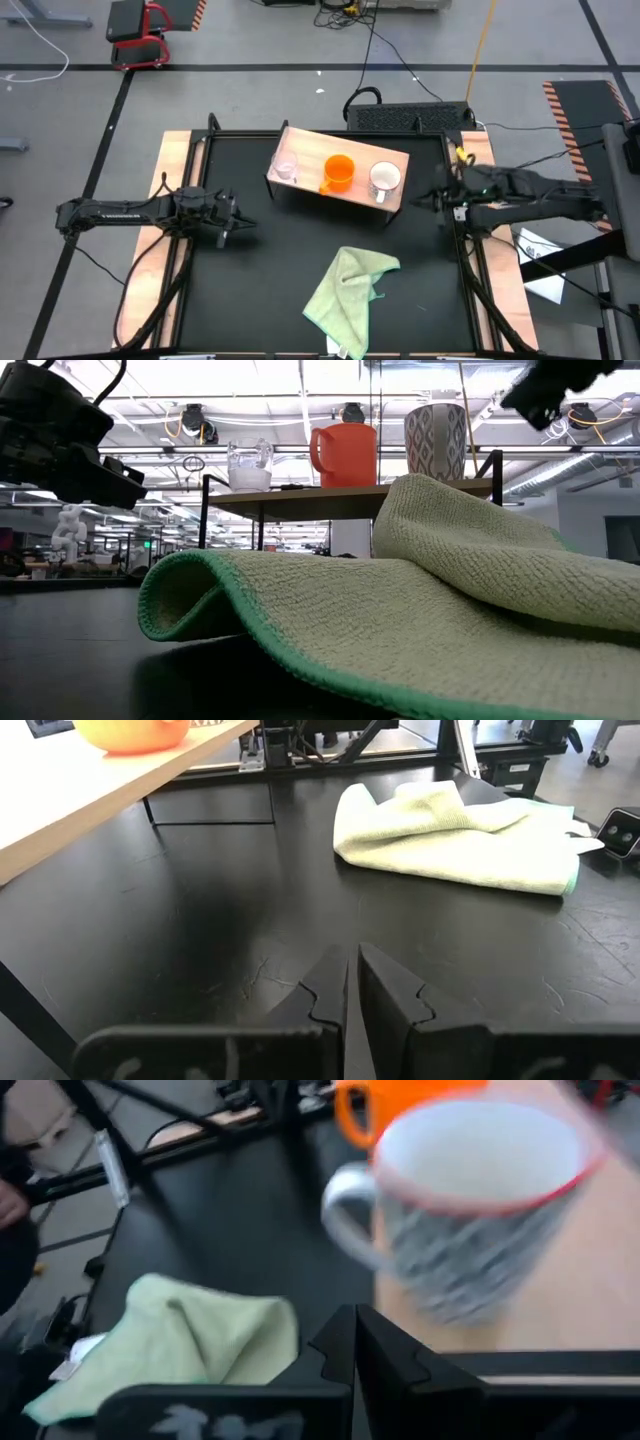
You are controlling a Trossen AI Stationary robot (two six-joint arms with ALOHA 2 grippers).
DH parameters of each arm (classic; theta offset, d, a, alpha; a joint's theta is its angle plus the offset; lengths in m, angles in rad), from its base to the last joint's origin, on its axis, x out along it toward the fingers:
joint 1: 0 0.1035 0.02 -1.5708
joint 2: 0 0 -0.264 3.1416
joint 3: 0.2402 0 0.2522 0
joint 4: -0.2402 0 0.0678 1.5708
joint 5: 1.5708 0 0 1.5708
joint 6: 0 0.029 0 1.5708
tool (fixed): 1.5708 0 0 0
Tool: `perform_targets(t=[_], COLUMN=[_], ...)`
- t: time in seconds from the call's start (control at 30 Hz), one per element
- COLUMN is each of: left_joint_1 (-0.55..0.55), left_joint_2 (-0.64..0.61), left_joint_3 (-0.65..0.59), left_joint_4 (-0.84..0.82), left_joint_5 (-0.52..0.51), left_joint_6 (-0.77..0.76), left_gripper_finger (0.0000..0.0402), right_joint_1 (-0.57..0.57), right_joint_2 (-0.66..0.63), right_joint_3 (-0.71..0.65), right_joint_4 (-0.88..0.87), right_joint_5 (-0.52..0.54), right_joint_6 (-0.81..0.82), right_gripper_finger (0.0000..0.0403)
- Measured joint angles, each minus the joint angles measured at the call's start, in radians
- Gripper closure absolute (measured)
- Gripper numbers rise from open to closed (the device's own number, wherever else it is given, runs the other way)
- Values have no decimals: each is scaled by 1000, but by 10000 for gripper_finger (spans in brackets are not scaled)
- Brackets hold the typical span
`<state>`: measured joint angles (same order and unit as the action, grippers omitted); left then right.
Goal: Stack small to large cups/mugs on shelf
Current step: Return to Home Position
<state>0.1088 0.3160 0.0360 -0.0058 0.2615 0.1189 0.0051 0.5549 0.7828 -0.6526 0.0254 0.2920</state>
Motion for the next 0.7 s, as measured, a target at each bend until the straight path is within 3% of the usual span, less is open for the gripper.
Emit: perform_targets(t=[0.23, 0.5, 0.7], left_joint_1=[0, 0, 0], left_joint_2=[0, 0, 0], left_joint_3=[0, 0, 0], left_joint_4=[-1, 0, 2], left_joint_5=[0, 0, 33], left_joint_6=[-3, -107, -167], left_gripper_finger=[371, 371, 371], right_joint_1=[124, 303, 448], right_joint_2=[-51, -37, -26], right_joint_3=[-218, -400, -562], right_joint_4=[233, 607, 913], right_joint_5=[-1, 6, 161], right_joint_6=[55, 89, 115], right_gripper_finger=[403, 403, 403])
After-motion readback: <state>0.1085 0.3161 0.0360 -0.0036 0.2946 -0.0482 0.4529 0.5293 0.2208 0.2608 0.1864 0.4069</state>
